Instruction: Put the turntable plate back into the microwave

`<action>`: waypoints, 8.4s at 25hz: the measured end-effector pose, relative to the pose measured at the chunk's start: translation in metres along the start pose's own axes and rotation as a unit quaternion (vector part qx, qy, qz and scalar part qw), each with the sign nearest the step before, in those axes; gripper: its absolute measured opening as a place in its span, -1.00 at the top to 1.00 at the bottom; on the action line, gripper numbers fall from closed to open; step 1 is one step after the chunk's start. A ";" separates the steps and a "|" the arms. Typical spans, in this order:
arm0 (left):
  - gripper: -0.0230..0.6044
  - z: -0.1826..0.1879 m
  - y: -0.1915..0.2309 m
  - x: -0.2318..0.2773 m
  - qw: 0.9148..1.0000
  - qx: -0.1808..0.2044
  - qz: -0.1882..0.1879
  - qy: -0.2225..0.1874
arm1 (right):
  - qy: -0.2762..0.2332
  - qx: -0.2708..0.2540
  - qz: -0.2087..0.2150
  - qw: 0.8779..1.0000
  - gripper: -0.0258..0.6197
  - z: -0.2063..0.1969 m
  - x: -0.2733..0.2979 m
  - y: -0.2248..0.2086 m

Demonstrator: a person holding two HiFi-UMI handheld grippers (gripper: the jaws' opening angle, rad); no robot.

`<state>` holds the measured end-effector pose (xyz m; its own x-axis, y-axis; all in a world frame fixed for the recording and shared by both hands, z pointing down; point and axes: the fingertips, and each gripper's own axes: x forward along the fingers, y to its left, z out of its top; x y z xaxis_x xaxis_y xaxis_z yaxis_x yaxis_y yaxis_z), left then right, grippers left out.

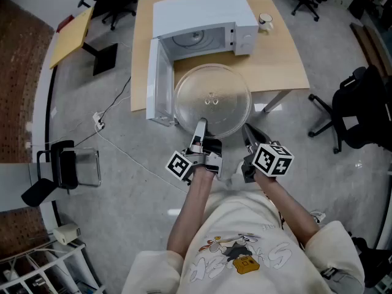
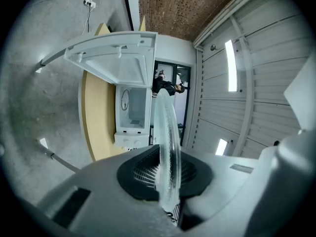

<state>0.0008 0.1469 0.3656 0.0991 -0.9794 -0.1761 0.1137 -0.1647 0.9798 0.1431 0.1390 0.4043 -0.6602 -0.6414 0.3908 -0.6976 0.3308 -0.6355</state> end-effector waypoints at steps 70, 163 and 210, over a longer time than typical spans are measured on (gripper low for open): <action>0.84 0.170 0.189 0.273 0.998 -0.007 0.046 -0.046 | 0.061 0.282 0.230 0.930 0.68 0.101 0.358 -0.048; 0.56 0.207 0.241 0.340 0.978 0.095 0.184 0.034 | 0.071 0.377 0.078 0.920 0.78 0.114 0.477 -0.097; 0.93 0.107 0.178 0.250 0.740 0.559 0.246 0.281 | 0.101 -0.165 -0.066 0.979 0.90 0.085 0.347 -0.057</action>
<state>-0.0597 -0.1401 0.5058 0.2879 -0.8010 0.5248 -0.9310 -0.1056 0.3495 -0.0221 -0.1614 0.5197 -0.5760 -0.5543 0.6008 -0.8109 0.4807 -0.3339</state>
